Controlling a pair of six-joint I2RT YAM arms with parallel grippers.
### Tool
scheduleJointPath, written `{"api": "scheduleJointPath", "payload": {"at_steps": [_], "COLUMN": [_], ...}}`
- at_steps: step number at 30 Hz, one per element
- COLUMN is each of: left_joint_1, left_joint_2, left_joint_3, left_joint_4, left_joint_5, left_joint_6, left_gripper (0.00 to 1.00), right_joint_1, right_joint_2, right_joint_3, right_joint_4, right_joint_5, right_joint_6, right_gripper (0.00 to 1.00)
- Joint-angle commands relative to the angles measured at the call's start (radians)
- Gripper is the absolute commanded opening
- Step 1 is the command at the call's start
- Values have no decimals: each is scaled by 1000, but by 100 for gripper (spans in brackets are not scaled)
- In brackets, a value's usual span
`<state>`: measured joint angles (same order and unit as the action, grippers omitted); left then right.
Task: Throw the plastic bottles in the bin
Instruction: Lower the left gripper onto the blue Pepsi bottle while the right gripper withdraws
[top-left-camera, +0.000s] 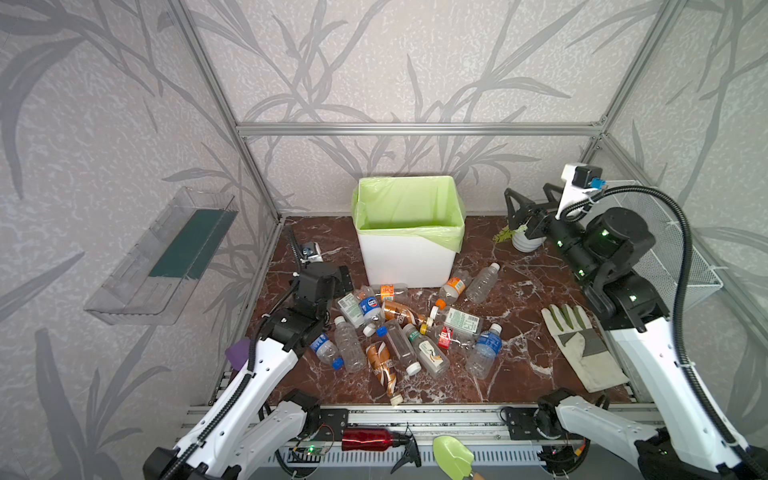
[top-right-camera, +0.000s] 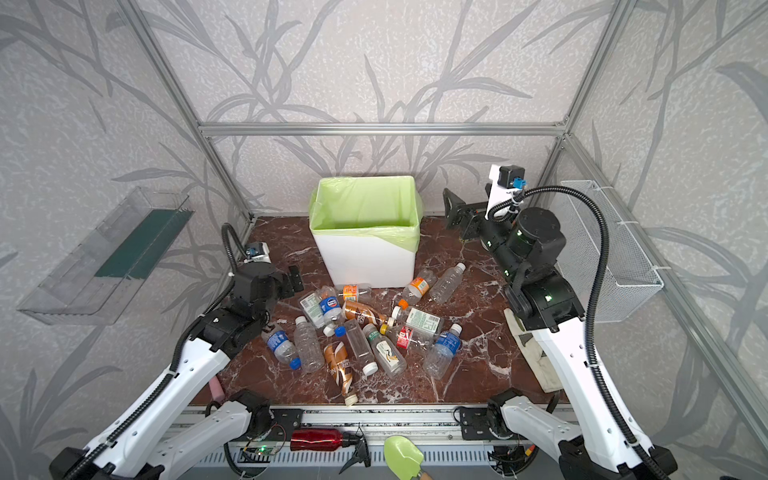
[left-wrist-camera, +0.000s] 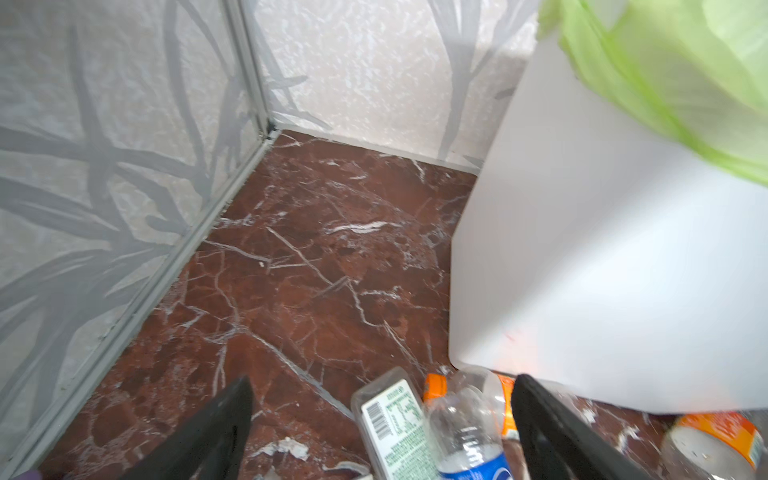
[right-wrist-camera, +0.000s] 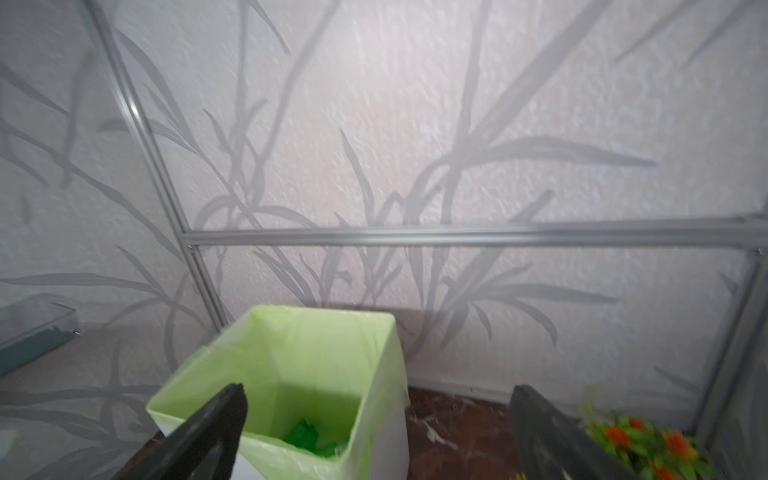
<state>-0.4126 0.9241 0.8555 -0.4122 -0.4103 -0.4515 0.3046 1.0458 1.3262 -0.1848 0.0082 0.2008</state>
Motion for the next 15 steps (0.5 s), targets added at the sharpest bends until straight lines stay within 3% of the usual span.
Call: {"api": "scheduleJointPath", "payload": {"at_steps": [1,7,12,15], "left_joint_1": [-50,-148,-161,-162], "left_joint_2": [44,91,181,186], "left_joint_3": [-14,-66,-109,-147], "left_joint_4": [-78,-47,11,52], "left_joint_5": [30,50,130,120], "left_joint_6": [-180,-335,-435,-463], "left_gripper": [95,93,79,78], "right_joint_1": [-82,-185,-206,-206], "right_joint_2": [-44,-133,-187,-212], "right_joint_3": [-153,-372,-484,-500], "right_joint_4": [-20,-50,-53,-75], "right_joint_5": [-51,-99,-66,-36], "right_joint_6": [121,194,219,200], "right_gripper": [99,99,99,99]}}
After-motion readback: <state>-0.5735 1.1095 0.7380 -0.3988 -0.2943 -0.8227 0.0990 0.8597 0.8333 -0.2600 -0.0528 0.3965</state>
